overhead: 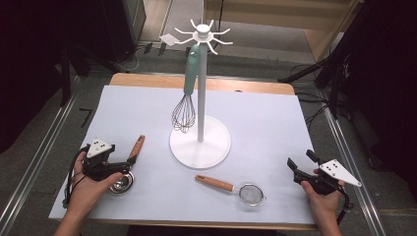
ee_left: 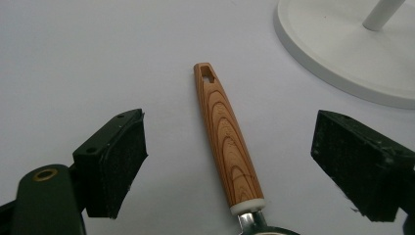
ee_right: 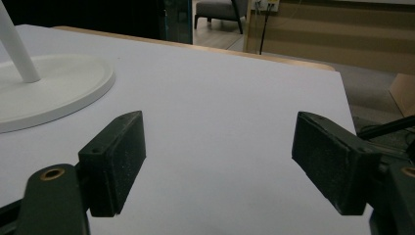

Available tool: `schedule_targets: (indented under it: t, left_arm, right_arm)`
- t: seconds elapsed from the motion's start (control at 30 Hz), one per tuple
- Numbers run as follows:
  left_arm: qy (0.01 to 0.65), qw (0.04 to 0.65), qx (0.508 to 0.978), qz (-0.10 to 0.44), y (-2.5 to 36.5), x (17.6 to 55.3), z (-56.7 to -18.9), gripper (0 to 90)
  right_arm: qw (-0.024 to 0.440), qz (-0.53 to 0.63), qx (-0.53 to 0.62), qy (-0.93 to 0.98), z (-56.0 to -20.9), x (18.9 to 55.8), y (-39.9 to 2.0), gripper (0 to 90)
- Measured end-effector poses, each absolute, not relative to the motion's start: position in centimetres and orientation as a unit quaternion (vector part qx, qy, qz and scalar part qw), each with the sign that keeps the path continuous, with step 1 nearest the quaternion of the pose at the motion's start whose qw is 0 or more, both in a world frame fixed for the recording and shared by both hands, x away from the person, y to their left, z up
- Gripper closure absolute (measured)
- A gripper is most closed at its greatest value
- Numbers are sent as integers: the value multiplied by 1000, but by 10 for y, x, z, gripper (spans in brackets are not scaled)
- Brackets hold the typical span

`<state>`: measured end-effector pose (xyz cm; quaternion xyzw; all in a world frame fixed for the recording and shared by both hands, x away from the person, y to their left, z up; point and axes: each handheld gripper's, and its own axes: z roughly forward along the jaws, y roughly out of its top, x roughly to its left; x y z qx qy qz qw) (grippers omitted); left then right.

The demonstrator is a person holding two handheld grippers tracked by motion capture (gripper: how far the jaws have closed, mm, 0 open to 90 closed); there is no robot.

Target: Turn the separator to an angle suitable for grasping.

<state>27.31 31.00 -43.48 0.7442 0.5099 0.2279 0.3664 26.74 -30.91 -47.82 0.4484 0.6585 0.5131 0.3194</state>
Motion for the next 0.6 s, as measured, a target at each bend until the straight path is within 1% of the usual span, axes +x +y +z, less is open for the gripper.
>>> schedule_targets:
  t: [0.6]
  left_arm:
    - [529,344,750,200,310,280,-438,154]
  right_arm:
    - [321,510,444,663,-478,267,-307,212]
